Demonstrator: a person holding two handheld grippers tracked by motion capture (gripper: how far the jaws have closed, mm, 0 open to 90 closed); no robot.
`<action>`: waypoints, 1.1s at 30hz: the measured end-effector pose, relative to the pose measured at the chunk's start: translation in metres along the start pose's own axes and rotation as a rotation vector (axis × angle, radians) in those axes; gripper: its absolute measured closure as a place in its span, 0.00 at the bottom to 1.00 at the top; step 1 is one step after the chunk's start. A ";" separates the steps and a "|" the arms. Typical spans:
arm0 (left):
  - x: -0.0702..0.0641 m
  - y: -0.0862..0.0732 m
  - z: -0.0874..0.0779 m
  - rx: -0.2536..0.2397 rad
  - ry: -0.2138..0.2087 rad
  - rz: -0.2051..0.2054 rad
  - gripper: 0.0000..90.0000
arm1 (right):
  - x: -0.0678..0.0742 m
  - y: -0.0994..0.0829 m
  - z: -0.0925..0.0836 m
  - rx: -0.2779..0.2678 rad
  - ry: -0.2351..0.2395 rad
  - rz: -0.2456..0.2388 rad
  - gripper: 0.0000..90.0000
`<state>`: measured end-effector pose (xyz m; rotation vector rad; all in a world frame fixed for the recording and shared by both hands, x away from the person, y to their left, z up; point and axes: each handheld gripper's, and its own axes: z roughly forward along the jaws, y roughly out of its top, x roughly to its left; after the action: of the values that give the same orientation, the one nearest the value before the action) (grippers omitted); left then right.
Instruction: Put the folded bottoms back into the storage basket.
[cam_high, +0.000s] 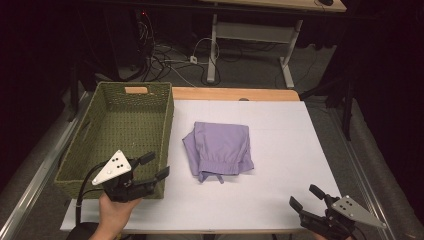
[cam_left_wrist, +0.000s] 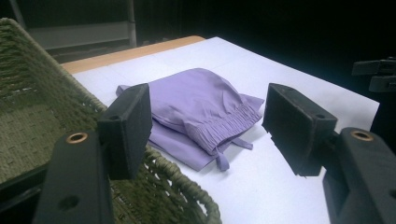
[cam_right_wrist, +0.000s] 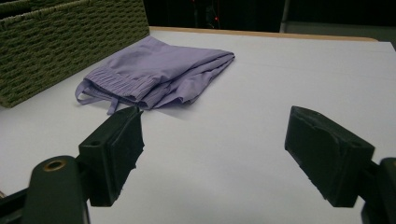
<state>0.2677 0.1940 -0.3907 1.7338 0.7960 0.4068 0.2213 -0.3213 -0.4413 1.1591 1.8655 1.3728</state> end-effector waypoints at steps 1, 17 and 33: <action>0.000 0.000 0.000 0.000 0.000 0.000 0.35 | 0.000 0.000 0.000 0.000 0.000 0.000 0.22; -0.004 0.014 0.019 -0.006 -0.040 -0.007 0.33 | -0.001 0.000 0.000 0.003 -0.002 0.007 0.22; -0.014 0.028 0.037 0.025 -0.023 0.031 0.31 | -0.002 0.002 0.007 0.006 0.024 -0.001 0.22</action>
<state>0.2895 0.1537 -0.3743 1.7729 0.7612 0.3988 0.2283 -0.3197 -0.4415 1.1491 1.8879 1.3879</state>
